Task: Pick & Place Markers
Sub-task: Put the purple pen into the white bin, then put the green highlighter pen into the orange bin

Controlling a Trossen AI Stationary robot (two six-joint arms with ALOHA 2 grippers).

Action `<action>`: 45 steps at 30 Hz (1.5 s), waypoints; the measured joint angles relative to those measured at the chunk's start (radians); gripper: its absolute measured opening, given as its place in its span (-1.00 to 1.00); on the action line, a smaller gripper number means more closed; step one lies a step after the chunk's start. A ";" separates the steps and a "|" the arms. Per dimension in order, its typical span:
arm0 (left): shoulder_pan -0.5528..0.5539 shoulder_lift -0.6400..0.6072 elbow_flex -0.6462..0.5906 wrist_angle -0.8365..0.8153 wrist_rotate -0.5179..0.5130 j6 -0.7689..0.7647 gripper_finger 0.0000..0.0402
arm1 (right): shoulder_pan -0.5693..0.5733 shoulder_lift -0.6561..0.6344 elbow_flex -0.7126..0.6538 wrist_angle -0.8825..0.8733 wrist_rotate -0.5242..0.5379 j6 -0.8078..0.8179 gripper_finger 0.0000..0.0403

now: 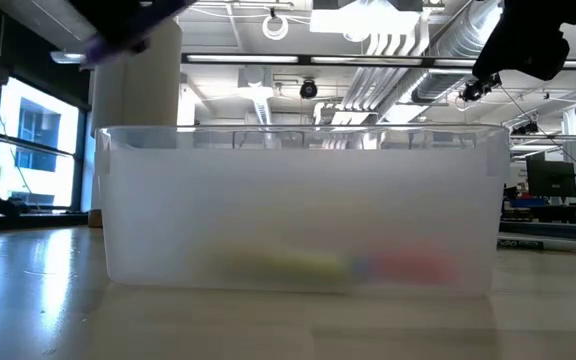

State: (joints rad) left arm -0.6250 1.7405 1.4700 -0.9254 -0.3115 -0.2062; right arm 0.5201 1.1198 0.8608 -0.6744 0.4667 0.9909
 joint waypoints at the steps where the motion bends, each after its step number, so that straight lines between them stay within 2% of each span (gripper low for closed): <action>1: 0.020 0.000 0.013 0.013 -0.006 0.029 -0.84 | 0.000 0.000 0.000 0.002 -0.001 0.000 -1.00; 6: 0.110 0.000 0.016 0.095 0.021 0.164 -0.84 | 0.000 0.000 0.000 0.007 -0.001 0.020 -0.99; 10: 0.178 0.056 0.017 0.228 0.091 0.269 -0.84 | 0.000 0.000 0.000 0.007 -0.004 0.027 -1.00; 16: 0.214 0.140 0.016 0.271 0.202 0.276 -0.83 | 0.000 0.000 0.000 0.006 -0.021 0.040 -1.00; 18: 0.213 0.166 0.015 0.277 0.199 0.255 -0.75 | 0.000 0.000 0.000 0.002 -0.034 0.041 -1.00; 26: 0.213 0.172 0.017 0.282 0.163 0.178 -0.18 | 0.000 0.000 0.000 -0.078 -0.051 0.077 -0.99; 31: 0.212 0.172 0.093 0.151 0.108 0.126 -0.06 | 0.000 0.000 0.000 -0.092 -0.055 0.083 -1.00; 35: 0.213 0.167 0.181 -0.019 0.020 0.115 -0.17 | 0.000 0.000 0.000 -0.093 -0.081 0.083 -0.99; 38: 0.215 0.116 0.208 -0.103 -0.013 0.100 -0.40 | 0.000 0.000 0.000 -0.092 -0.100 0.076 -0.99; 42: 0.235 0.037 0.162 -0.163 0.024 0.088 -0.86 | 0.000 0.000 0.000 -0.091 -0.099 0.048 -1.00; 43: 0.241 0.017 0.139 -0.150 0.034 0.087 -0.93 | 0.000 0.000 0.000 -0.088 -0.097 0.037 -0.99; 45: 0.251 -0.040 0.075 -0.136 0.039 0.071 -0.93 | -0.002 0.000 0.000 -0.081 -0.089 0.020 -0.99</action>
State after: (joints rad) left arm -0.3743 1.7003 1.5448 -1.0616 -0.2725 -0.1353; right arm 0.5181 1.1198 0.8608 -0.7554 0.3777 1.0114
